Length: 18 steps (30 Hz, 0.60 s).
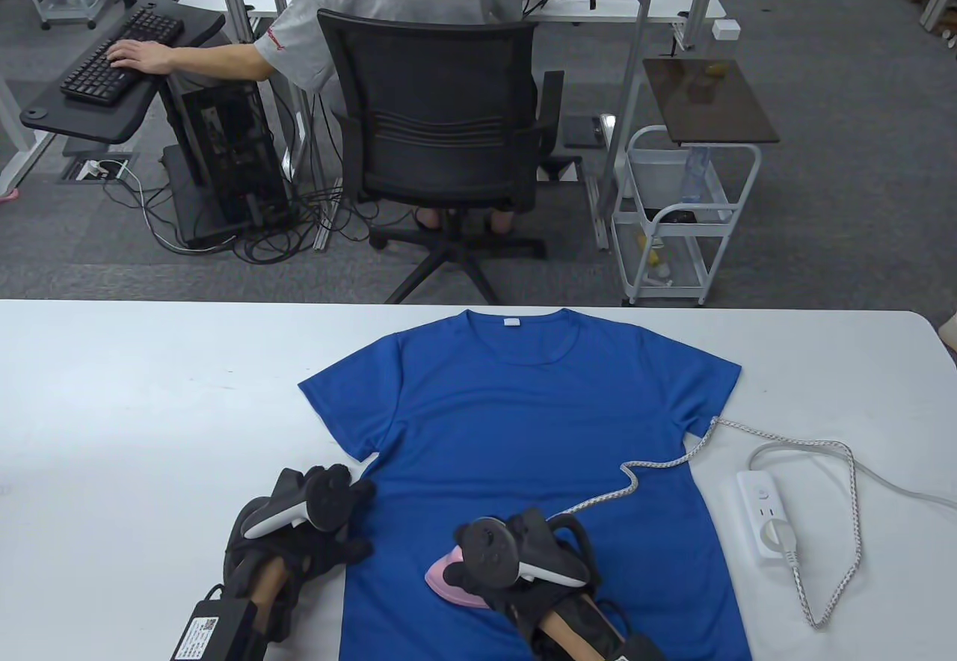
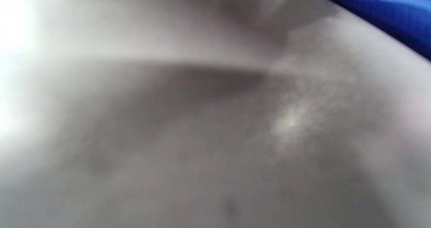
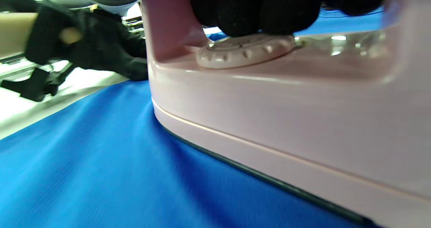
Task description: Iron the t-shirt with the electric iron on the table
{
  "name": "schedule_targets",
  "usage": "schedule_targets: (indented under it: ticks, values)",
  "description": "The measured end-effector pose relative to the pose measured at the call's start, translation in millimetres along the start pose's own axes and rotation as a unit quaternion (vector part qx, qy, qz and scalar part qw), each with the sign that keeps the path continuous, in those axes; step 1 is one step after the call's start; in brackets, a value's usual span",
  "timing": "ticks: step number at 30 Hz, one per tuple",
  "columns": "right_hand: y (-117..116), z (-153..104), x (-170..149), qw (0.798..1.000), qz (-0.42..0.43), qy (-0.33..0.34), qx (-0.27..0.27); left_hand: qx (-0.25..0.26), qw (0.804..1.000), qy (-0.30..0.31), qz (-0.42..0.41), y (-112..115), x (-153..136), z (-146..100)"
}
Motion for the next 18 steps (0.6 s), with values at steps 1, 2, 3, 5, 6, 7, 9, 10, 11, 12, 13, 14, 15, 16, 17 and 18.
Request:
schedule_targets:
  ticks: [1, 2, 3, 5, 6, 7, 9, 10, 11, 12, 13, 14, 15, 16, 17, 18]
  values:
    - [-1.8, -4.5, 2.3, 1.000, -0.003, 0.011, 0.003, 0.001, 1.000, 0.000, 0.000, 0.0, 0.0, 0.0]
    - [-3.3, -8.1, 4.0, 1.000, -0.004, 0.021, 0.006, 0.001, 1.000, 0.000, -0.001, 0.0, 0.1, 0.0]
    - [-4.2, -10.2, 4.9, 1.000, -0.004, 0.025, 0.008, 0.001, 1.000, 0.000, -0.001, 0.0, 0.1, 0.0]
    - [-6.0, -14.1, 6.8, 0.999, -0.010, 0.031, 0.006, 0.000, 1.000, 0.000, -0.001, 0.3, 0.0, 0.0]
    - [-6.2, -14.1, 7.0, 0.999, -0.013, 0.031, 0.004, 0.000, 1.000, 0.000, -0.001, 0.2, 0.1, -0.1]
    - [-6.0, -13.7, 6.9, 0.999, -0.013, 0.031, 0.005, 0.001, 1.000, 0.000, -0.003, 0.4, 0.0, -0.1]
    - [-5.0, -12.5, 6.3, 0.999, -0.005, 0.030, 0.017, 0.001, 1.000, 0.001, -0.004, 0.4, 0.0, -0.1]
    - [-4.6, -11.6, 6.2, 0.999, -0.005, 0.028, 0.018, 0.000, 1.000, 0.001, -0.003, 0.4, 0.1, -0.1]
    - [-4.4, -10.9, 6.4, 1.000, -0.005, 0.024, 0.017, 0.000, 1.000, 0.001, -0.003, 0.3, 0.1, -0.1]
    - [-4.4, -9.4, 7.3, 1.000, -0.005, 0.015, 0.011, 0.000, 1.000, 0.001, -0.004, 0.4, 0.1, -0.1]
    - [-4.1, -6.9, 8.6, 1.000, -0.009, 0.007, 0.003, 0.000, 1.000, 0.001, -0.005, 0.6, 0.1, -0.2]
    - [-3.5, -4.8, 9.2, 1.000, -0.013, 0.003, 0.000, 0.000, 1.000, 0.002, -0.006, 0.6, 0.1, -0.2]
    - [-2.5, -1.1, 9.6, 1.000, -0.014, -0.004, -0.003, 0.000, 1.000, 0.002, -0.007, 0.8, -0.1, -0.1]
    - [-1.3, 3.5, 9.6, 1.000, -0.011, -0.011, -0.006, 0.000, 1.000, 0.002, -0.008, 0.8, 0.0, -0.2]
    - [-0.3, 6.9, 9.5, 1.000, -0.007, -0.016, -0.007, 0.000, 1.000, 0.002, -0.008, 0.8, 0.0, -0.2]
    - [1.4, 12.4, 9.5, 1.000, -0.005, -0.024, -0.010, 0.000, 1.000, 0.003, -0.008, 0.9, -0.1, -0.2]
Point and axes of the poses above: the tracker on the back of each hand, its own x axis roughly to the thumb side, its own z axis roughly from the wrist to the fingertips, y = z × x, the point moved 1 cm from there along z, roughly from the wrist to the fingertips, and after that the axes turned 9 degrees about x, right-handed, at the moved point
